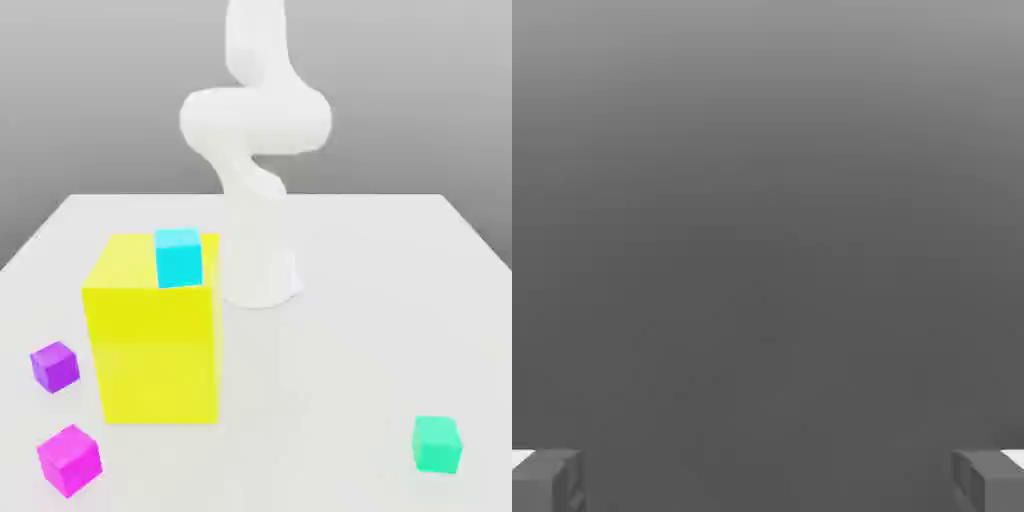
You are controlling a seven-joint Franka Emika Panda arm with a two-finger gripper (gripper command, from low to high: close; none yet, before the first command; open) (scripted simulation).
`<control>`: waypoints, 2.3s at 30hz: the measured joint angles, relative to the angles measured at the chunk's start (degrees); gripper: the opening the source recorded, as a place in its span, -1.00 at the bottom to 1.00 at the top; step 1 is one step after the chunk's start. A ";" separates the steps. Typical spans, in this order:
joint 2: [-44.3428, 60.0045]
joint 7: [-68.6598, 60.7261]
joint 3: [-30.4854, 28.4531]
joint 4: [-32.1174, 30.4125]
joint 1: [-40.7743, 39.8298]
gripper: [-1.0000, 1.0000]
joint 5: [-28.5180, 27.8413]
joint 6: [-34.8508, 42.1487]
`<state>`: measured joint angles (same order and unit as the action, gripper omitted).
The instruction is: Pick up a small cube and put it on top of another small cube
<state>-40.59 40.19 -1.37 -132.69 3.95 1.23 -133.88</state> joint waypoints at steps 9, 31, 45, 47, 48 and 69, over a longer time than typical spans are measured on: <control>19.18 -21.14 -2.73 -3.29 12.21 0.00 5.33 -7.53; 63.99 -49.69 1.16 -7.98 25.27 0.00 -1.04 -30.25; 55.73 -49.16 0.53 -9.42 24.61 -1.00 -1.08 -23.23; 55.24 -52.23 -0.32 -9.10 22.53 -1.00 -1.01 -22.30; 55.13 -54.22 -0.74 -8.89 21.30 -1.00 -0.97 -21.92; 52.65 -101.31 -9.63 -4.19 -5.37 -1.00 0.31 -15.68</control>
<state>12.05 -61.12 -11.01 -136.88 -1.42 1.54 -149.56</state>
